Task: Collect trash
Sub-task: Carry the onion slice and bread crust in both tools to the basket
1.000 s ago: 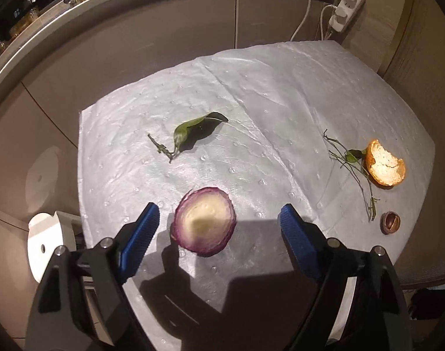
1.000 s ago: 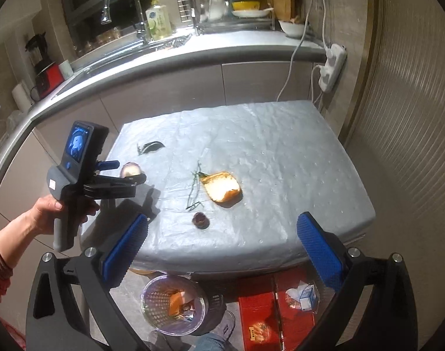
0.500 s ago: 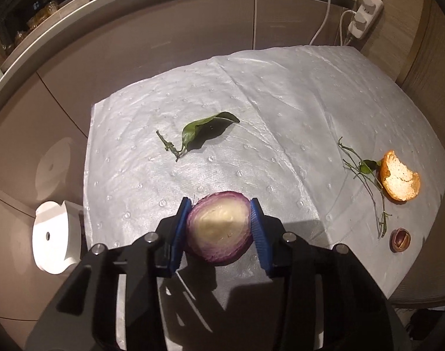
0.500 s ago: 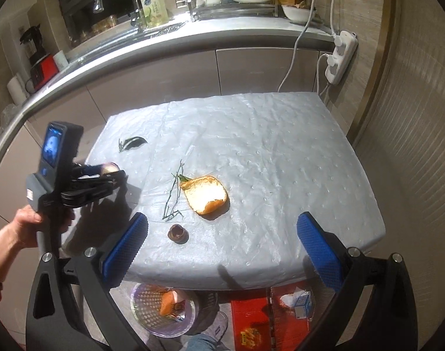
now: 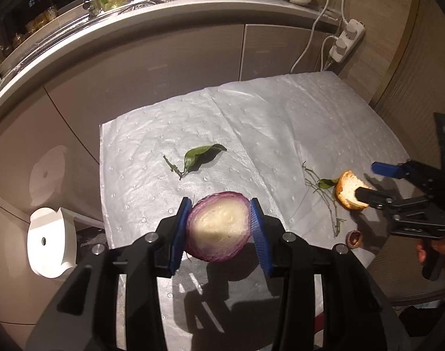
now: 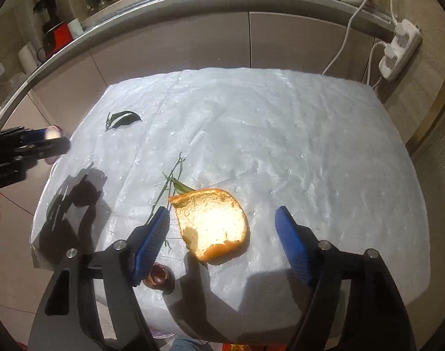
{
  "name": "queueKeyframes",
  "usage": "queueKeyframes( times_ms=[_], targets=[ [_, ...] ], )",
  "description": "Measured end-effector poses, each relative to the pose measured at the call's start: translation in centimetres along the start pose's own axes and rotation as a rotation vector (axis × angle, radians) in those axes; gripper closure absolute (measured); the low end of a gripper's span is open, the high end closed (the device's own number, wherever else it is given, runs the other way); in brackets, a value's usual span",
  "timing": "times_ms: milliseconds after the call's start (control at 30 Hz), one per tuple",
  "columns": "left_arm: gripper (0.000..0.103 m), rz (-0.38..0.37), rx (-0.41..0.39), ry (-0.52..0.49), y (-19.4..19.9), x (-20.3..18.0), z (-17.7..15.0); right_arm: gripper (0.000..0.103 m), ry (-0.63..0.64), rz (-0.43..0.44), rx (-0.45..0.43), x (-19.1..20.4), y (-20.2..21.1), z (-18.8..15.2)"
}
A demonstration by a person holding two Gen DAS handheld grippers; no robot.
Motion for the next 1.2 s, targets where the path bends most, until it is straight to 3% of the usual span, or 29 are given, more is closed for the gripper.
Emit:
queueKeyframes(
  times_ms=[167, 267, 333, 400, 500, 833, 1067, 1200],
  targets=[
    [0.063, -0.013, -0.030, 0.000, 2.7, -0.4, 0.7, 0.042, -0.063, 0.053, 0.041, -1.0, -1.7, -0.2],
    [0.063, -0.017, -0.031, 0.007, 3.6, -0.7, 0.7, 0.058, -0.070, 0.066, 0.048, -0.6, -2.1, -0.3],
    [0.063, -0.022, -0.026, 0.008, 3.9, -0.9, 0.5, 0.089, -0.069, 0.066, 0.051, -0.4, -2.3, -0.3],
    [0.063, -0.017, -0.021, 0.006, 4.1, -1.0, 0.3, 0.093, -0.097, 0.094, 0.058, -0.4, -2.5, -0.2],
    [0.063, -0.020, -0.019, 0.002, 4.5, -1.1, 0.0, 0.098, -0.107, 0.094, 0.048, -0.3, -2.2, -0.1],
    [0.063, -0.040, -0.058, -0.013, 8.3, -0.8, -0.6, 0.098, -0.092, 0.074, -0.024, 1.8, 2.5, 1.2],
    [0.063, -0.072, -0.079, -0.041, 13.8, 0.3, -2.9, 0.098, -0.059, 0.047, -0.094, 6.5, 9.6, 0.2],
    [0.063, -0.083, -0.079, -0.062, 16.8, 1.1, -5.5, 0.098, -0.036, 0.043, -0.104, 11.6, 13.4, -3.3]
  ],
)
Point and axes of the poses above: each gripper's, at about its wrist camera, not at the fingertips, and y roughly against the way its jaws point, x to its left, z to its top, the point moved 3 cm from there along -y, roughly the way its jaws point, and after that the axes turned 6 degrees about z, right-handed, at the moved point
